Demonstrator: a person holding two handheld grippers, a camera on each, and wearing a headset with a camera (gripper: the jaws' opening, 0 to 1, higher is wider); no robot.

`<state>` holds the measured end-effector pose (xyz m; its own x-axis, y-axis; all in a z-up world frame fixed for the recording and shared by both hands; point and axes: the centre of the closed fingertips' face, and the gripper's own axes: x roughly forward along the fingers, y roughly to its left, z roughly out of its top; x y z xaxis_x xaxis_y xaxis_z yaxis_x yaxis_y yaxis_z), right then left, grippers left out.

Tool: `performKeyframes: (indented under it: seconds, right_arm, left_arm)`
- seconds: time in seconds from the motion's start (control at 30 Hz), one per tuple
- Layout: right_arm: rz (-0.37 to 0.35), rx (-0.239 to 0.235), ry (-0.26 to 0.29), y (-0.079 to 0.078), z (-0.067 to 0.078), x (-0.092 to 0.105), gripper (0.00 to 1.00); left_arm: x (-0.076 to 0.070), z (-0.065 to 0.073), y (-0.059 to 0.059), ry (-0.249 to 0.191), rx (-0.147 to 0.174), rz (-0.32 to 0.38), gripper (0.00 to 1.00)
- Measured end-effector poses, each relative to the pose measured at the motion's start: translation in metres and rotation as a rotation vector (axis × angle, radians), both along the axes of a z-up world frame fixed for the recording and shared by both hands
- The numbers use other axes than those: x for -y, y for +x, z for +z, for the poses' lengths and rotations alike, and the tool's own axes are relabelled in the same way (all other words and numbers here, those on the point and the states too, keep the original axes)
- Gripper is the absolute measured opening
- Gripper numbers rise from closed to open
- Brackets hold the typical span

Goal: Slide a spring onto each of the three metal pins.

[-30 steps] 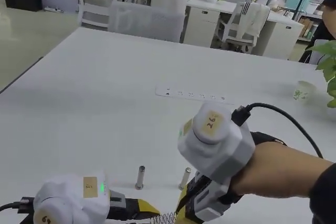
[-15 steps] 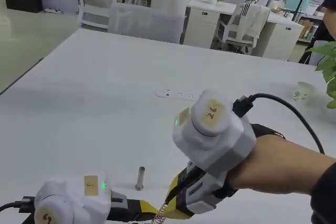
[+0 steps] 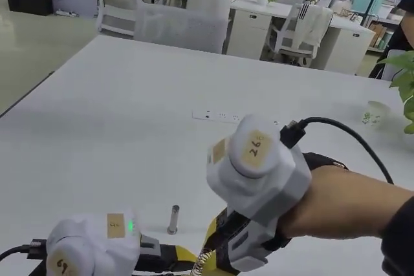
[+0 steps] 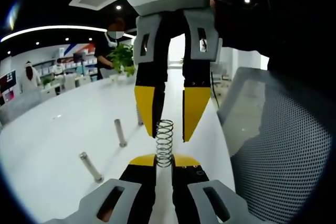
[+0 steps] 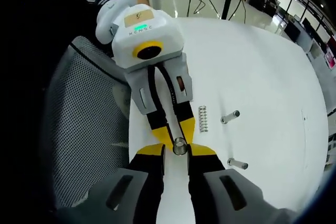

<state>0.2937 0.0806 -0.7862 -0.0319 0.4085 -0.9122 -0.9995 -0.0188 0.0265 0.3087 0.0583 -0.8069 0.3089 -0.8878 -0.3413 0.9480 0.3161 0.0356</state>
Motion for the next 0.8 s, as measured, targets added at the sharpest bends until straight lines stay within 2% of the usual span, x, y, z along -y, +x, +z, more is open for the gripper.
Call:
performKeyframes:
  seconds: [0.1,0.43,0.7,0.8]
  right_arm:
    - [0.011,0.009,-0.020,0.0012,-0.0038,0.0010,0.13]
    - [0.018,0.009,-0.033,0.0032,-0.0072,0.0031,0.09]
    - [0.003,0.017,-0.027,0.0053,-0.0054,0.0026,0.08]
    - [-0.005,0.017,-0.022,0.0071,-0.0039,0.0032,0.08]
  left_arm:
    - [0.0011,0.0010,-0.0009,0.000,0.000,-0.005,0.02]
    - [0.0064,0.0087,-0.0015,-0.010,0.001,-0.019,0.02]
    - [0.0060,0.0089,0.0005,-0.016,-0.003,-0.010,0.03]
    - [0.0038,0.0068,0.0022,-0.010,-0.008,0.000,0.07]
